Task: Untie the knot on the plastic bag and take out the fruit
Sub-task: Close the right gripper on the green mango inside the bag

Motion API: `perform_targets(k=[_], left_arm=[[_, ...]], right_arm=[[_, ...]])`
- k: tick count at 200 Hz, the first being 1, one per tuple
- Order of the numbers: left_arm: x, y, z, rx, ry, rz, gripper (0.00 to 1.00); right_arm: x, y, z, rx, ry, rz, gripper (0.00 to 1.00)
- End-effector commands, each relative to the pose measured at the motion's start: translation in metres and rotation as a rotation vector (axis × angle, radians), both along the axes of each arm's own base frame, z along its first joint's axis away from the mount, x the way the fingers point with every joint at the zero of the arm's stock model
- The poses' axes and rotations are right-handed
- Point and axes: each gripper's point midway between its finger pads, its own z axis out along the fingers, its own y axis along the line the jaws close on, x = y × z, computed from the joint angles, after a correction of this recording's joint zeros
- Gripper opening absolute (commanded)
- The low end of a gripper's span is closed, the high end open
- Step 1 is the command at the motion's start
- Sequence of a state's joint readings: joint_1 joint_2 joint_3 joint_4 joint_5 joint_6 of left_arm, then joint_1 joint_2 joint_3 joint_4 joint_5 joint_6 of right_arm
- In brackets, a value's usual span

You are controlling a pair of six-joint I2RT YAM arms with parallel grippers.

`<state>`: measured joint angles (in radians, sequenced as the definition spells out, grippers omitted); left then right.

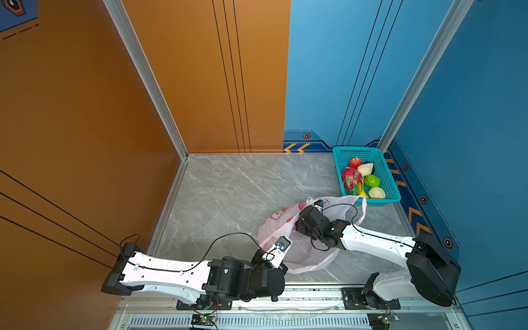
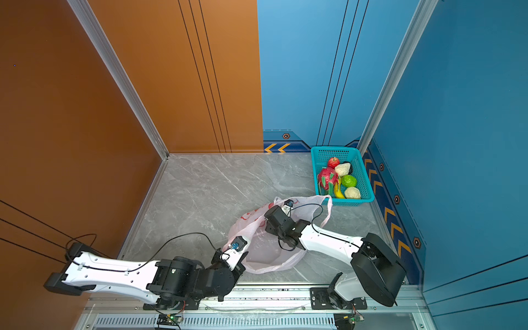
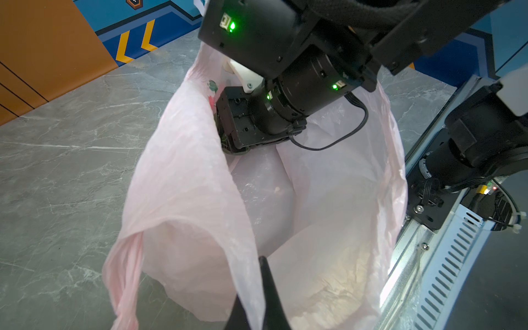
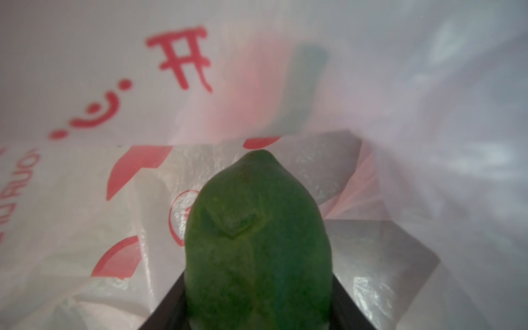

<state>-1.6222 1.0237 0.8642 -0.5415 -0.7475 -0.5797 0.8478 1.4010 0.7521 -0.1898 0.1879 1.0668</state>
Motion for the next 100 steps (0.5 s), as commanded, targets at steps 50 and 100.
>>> perform_targets(k=[50, 100], left_arm=[[0.017, 0.013, -0.010, 0.017, 0.000, 0.063, 0.00], [0.030, 0.027, -0.014, 0.029, 0.010, 0.111, 0.00]], right_arm=[[-0.039, 0.018, 0.032, 0.097, 0.023, 0.082, 0.44], [-0.064, 0.020, 0.070, 0.089, 0.013, 0.145, 0.44]])
